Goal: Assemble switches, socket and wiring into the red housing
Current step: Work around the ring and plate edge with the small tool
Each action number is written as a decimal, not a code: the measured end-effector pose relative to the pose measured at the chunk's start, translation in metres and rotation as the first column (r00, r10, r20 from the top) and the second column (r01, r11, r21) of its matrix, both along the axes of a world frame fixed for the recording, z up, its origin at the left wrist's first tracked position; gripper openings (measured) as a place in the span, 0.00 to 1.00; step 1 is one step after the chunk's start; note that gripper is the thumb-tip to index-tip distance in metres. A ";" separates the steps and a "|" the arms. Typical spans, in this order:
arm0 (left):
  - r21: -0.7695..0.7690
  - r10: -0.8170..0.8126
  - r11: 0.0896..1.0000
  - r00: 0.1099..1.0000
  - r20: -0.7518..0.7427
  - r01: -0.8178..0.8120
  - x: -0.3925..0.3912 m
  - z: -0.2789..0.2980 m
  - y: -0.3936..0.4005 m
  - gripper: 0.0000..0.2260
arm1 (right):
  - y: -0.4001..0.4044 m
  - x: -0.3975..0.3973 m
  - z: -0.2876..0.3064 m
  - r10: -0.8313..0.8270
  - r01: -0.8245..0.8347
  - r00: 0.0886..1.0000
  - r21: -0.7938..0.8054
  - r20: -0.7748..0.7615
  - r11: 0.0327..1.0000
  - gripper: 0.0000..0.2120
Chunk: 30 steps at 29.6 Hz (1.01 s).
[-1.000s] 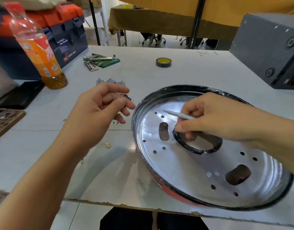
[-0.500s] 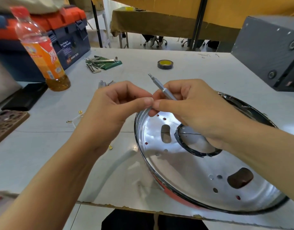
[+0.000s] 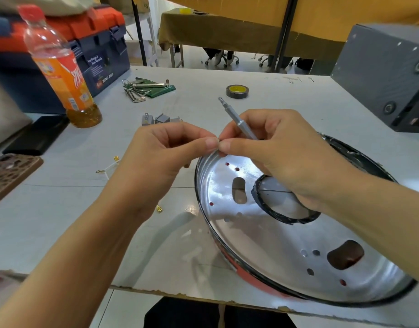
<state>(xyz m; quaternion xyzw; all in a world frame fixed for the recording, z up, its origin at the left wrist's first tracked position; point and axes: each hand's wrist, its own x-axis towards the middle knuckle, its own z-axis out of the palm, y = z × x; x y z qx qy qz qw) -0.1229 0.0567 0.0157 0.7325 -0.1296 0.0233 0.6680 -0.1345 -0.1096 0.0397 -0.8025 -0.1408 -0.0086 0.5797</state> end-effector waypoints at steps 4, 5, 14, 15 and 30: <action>-0.024 -0.031 0.999 1.000 0.003 0.031 -0.001 -0.002 0.001 0.06 | -0.003 -0.001 0.002 0.015 -0.016 0.997 -0.007 -0.074 1.000 0.02; -0.020 -0.047 0.999 0.999 0.008 0.047 -0.002 -0.003 0.001 0.07 | -0.003 -0.001 0.002 0.016 -0.019 0.997 -0.029 -0.079 0.999 0.02; 0.107 0.124 0.988 0.982 -0.145 -0.109 0.010 -0.025 0.019 0.02 | -0.010 0.001 0.001 0.139 -0.211 0.942 -0.217 -0.306 0.953 0.05; 0.112 0.120 0.989 0.973 -0.195 -0.099 0.010 -0.029 0.019 0.03 | -0.010 0.001 0.000 0.156 -0.239 0.927 -0.218 -0.340 0.946 0.05; -0.078 -0.093 0.995 0.920 -0.381 0.068 0.010 -0.041 0.012 0.06 | 0.004 0.010 -0.011 0.152 -0.315 0.879 -0.313 -0.452 0.896 0.06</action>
